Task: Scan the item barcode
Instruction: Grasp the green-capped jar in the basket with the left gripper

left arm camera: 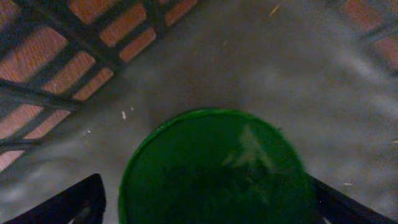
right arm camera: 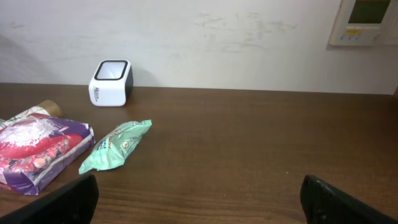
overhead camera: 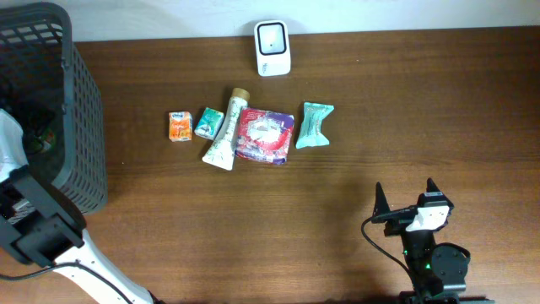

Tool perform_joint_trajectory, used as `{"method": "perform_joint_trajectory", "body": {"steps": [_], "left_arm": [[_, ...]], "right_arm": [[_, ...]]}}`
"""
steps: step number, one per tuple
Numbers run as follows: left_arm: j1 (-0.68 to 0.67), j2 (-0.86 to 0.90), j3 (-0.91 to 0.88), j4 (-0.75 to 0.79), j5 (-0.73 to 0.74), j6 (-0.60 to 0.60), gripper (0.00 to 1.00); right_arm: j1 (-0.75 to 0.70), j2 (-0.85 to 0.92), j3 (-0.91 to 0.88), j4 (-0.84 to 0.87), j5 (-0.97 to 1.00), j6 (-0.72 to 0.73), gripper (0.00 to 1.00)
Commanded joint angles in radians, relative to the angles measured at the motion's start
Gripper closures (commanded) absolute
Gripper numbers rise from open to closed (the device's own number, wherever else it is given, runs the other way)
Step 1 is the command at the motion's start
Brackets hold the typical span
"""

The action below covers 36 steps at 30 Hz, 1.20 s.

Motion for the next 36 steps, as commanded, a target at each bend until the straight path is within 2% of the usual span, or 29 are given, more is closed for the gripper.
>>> {"method": "perform_joint_trajectory", "body": {"steps": [1,2,4,10,16,20,23,28,30,32,36], "left_arm": [[0.001,0.039,-0.002,0.001,-0.048,0.039,0.13],[0.001,0.039,0.002,0.000,-0.055,0.039,0.16],[0.001,0.039,0.003,-0.001,-0.057,0.042,0.30],[0.001,0.038,0.098,-0.091,-0.054,0.042,0.51],[0.001,0.037,0.354,-0.306,-0.045,0.042,0.50],[0.000,0.029,0.558,-0.393,0.161,0.042,0.43],[-0.001,0.013,0.773,-0.472,0.270,0.026,0.43],[-0.006,-0.108,0.867,-0.472,0.467,-0.053,0.45],[-0.041,-0.171,0.867,-0.442,0.606,-0.075,0.46],[-0.101,-0.194,0.867,-0.431,0.670,-0.101,0.46],[-0.381,-0.192,0.858,-0.429,0.671,-0.089,0.46]], "right_arm": [[0.006,-0.006,-0.009,0.000,0.008,0.000,0.01],[0.006,-0.006,-0.009,0.000,0.008,0.000,0.01],[0.006,-0.006,-0.009,0.000,0.008,0.001,0.01],[0.006,-0.006,-0.009,-0.001,0.008,0.001,0.01],[0.006,-0.006,-0.009,0.000,0.008,0.001,0.01],[0.006,-0.006,-0.009,0.000,0.008,0.001,0.02],[0.006,-0.006,-0.009,0.000,0.008,0.001,0.01],[0.006,-0.006,-0.009,0.000,0.008,0.001,0.01],[0.006,-0.006,-0.009,0.000,0.008,0.001,0.01],[0.006,-0.006,-0.009,0.000,0.008,0.000,0.01],[0.006,-0.006,-0.009,-0.001,0.008,0.000,0.01]]}}
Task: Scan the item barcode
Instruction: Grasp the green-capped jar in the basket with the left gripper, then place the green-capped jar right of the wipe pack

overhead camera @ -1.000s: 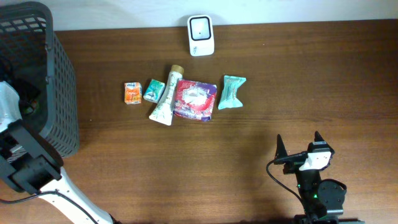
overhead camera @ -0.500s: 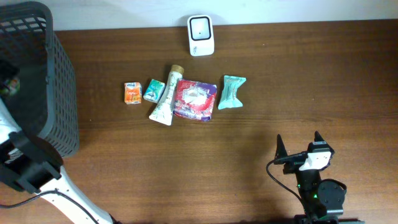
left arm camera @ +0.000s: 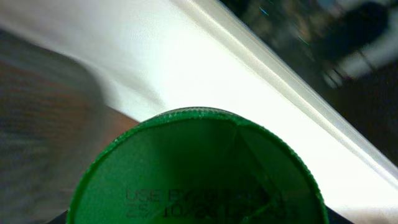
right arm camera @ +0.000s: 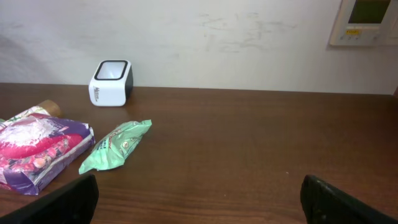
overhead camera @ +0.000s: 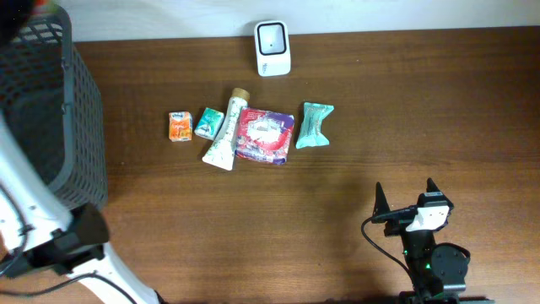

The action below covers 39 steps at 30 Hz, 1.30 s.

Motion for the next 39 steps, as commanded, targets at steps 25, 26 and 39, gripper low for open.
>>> {"method": "perform_joint_trajectory", "body": {"steps": [25,26,39], "left_arm": [[-1.160,0.154,-0.989,0.775,-0.539,0.078,0.42],[-1.160,0.171,-0.989,0.785,-0.540,0.079,0.41],[-1.141,0.149,-0.810,0.710,-0.494,0.150,0.01]], "right_arm": [[0.006,-0.006,-0.009,0.000,0.008,0.002,0.01],[0.006,-0.006,-0.009,0.000,0.008,0.002,0.01],[0.006,-0.006,-0.009,0.000,0.008,0.002,0.01]]}}
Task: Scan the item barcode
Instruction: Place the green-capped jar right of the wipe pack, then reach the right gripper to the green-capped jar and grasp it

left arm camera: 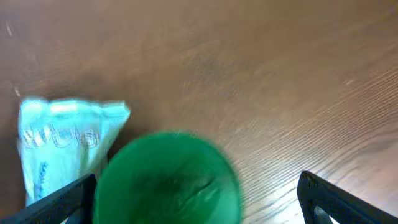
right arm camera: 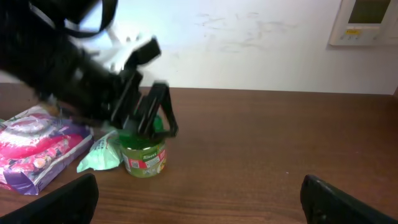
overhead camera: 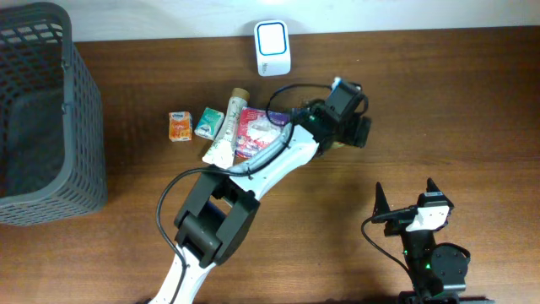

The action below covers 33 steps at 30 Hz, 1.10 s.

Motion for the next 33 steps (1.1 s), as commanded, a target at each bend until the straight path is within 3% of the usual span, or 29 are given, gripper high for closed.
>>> {"method": "perform_joint_trajectory", "body": {"steps": [1,7,13,16,20,22,26,29,33], "left_arm": [[0.024,-0.092,0.130,-0.079,0.020,0.034,0.01],[0.163,-0.336,0.179,-0.288,0.027,0.034,0.01],[0.435,-0.380,0.174,-0.619,0.023,0.034,0.01],[0.514,-0.380,0.174,-0.663,0.024,0.035,0.01],[0.597,-0.380,0.174,-0.728,0.007,0.035,0.01],[0.622,-0.380,0.174,-0.753,-0.003,0.035,0.01],[0.644,-0.380,0.174,-0.760,-0.003,0.035,0.01],[0.644,-0.380,0.174,-0.760,-0.003,0.035,0.01],[0.644,-0.380,0.174,-0.760,-0.003,0.035,0.01]], "right_arm": [[0.006,-0.006,-0.009,-0.001,0.008,0.001,0.01],[0.006,-0.006,-0.009,-0.001,0.008,0.000,0.01],[0.006,-0.006,-0.009,-0.001,0.008,0.001,0.01],[0.006,-0.006,-0.009,0.011,-0.034,0.002,0.01],[0.006,-0.006,-0.009,0.074,-0.524,0.205,0.01],[0.006,-0.006,-0.009,0.172,-0.623,0.241,0.01],[0.006,-0.006,0.010,0.450,-0.550,0.410,0.01],[0.006,0.026,0.122,0.393,-0.433,0.397,0.01],[0.006,0.256,0.400,0.186,-0.410,0.198,0.01]]}}
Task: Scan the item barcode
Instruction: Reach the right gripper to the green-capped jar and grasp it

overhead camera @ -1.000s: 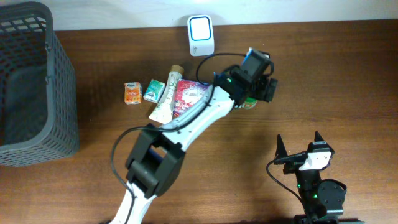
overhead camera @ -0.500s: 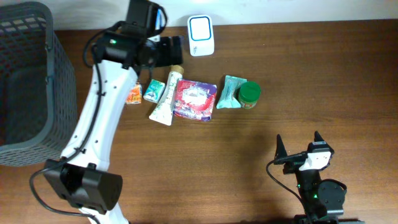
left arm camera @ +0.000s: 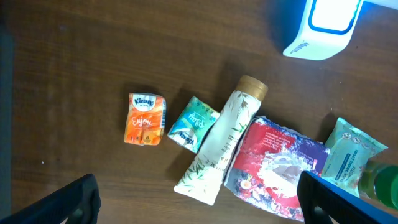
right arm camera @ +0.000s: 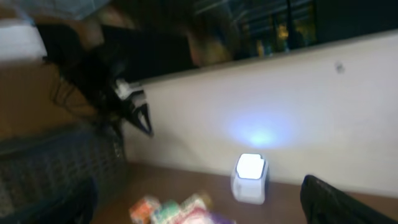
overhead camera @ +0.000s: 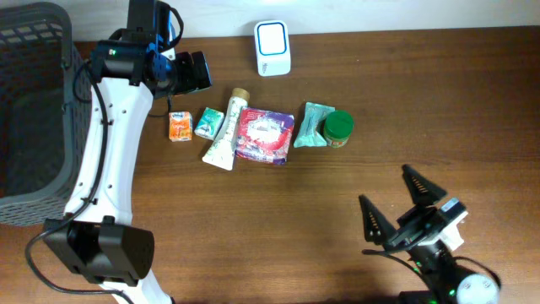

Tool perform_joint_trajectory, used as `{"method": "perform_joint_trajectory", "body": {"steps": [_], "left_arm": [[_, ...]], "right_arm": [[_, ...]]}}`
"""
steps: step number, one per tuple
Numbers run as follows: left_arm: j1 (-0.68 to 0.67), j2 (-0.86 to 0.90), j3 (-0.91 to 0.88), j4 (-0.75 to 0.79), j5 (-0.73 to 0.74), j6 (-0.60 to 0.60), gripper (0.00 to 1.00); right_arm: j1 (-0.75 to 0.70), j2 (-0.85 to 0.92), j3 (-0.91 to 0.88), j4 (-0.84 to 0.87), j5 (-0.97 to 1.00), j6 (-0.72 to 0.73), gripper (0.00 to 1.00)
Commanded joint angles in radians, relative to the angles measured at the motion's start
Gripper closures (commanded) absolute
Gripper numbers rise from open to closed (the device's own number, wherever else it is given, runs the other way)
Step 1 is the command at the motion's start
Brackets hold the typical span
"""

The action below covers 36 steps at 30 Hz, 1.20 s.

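A jar with a green lid (overhead camera: pixel 339 128) stands on the table right of a teal pack (overhead camera: pixel 314 125); its edge shows in the left wrist view (left arm camera: pixel 387 186). The white scanner (overhead camera: pixel 272 38) sits lit at the back edge and is also seen blurred from the right wrist (right arm camera: pixel 250 177). My left gripper (overhead camera: pixel 192 73) hangs open and empty over the back left of the table, above the orange pack (left arm camera: pixel 145 118). My right gripper (overhead camera: pixel 398 207) is open and empty at the front right, far from the jar.
In a row left of the jar lie a red and purple bag (overhead camera: pixel 265 133), a white tube (overhead camera: pixel 226 131), a small teal pack (overhead camera: pixel 207 123) and the orange pack (overhead camera: pixel 179 127). A dark mesh basket (overhead camera: pixel 42 110) stands at the left edge.
My left gripper has let go of the green-lidded jar, which stays beside the teal pack, and now hangs at the back left. My right gripper has risen and tilted upward.
My left gripper was down in the basket around the green-lidded jar. Then it held the jar raised clear of the basket. Then the jar stood on the table by the teal pack with the gripper around it. Now the jar stands free.
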Motion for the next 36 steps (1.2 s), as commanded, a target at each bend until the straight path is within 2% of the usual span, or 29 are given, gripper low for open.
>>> {"method": "perform_joint_trajectory", "body": {"steps": [1,3,5,7,8,10,12,14,17,19,21,23,28,33,36], "left_arm": [[0.003,0.002,-0.002,-0.001,-0.007,0.013,0.01],[0.003,0.002,-0.002,-0.002,-0.007,0.013,0.01],[0.003,0.002,-0.002,-0.002,-0.007,0.013,0.01],[0.003,0.002,-0.002,-0.002,-0.007,0.013,0.01],[0.003,0.002,-0.002,-0.002,-0.007,0.013,0.01],[0.003,0.002,-0.002,-0.001,-0.007,0.012,0.01],[0.003,0.002,-0.002,-0.001,-0.007,0.013,0.01],[0.003,0.002,-0.002,-0.002,-0.007,0.013,0.01],[0.003,0.002,-0.002,-0.001,-0.003,0.012,0.01],[0.003,0.002,-0.002,0.010,-0.002,-0.002,0.01],[0.008,0.002,-0.002,0.001,-0.107,-0.008,0.01],[0.044,0.003,-0.002,-0.043,-0.223,-0.132,0.01],[0.117,0.002,-0.002,-0.053,-0.179,-0.169,0.01],[0.117,0.002,-0.002,-0.053,-0.180,-0.168,0.01],[0.117,0.002,-0.002,-0.053,-0.180,-0.169,0.01]], "right_arm": [[0.005,0.238,0.286,-0.180,0.046,-0.176,0.01],[0.005,0.452,0.518,-0.392,0.046,-0.256,0.01],[0.005,0.721,0.841,-0.719,0.046,-0.319,0.01],[0.006,0.866,1.024,-0.908,0.042,-0.325,0.01],[0.006,0.969,1.148,-1.035,0.007,-0.324,0.01],[0.006,1.120,1.288,-1.174,-0.164,-0.324,0.01],[0.006,1.214,1.314,-1.195,-0.306,-0.324,0.01],[0.007,1.292,1.316,-1.178,-0.314,-0.247,0.01],[0.025,1.368,1.325,-1.208,-0.031,-0.019,0.02],[0.043,1.442,1.397,-1.277,0.015,-0.014,0.02],[0.047,1.545,1.511,-1.410,0.134,0.011,0.01],[0.046,1.677,1.640,-1.543,0.221,0.011,0.01],[0.045,1.761,1.663,-1.424,0.202,0.101,0.01],[0.048,1.850,1.661,-1.403,0.202,0.367,0.01],[0.053,1.920,1.661,-1.395,0.176,0.399,0.01]]}}
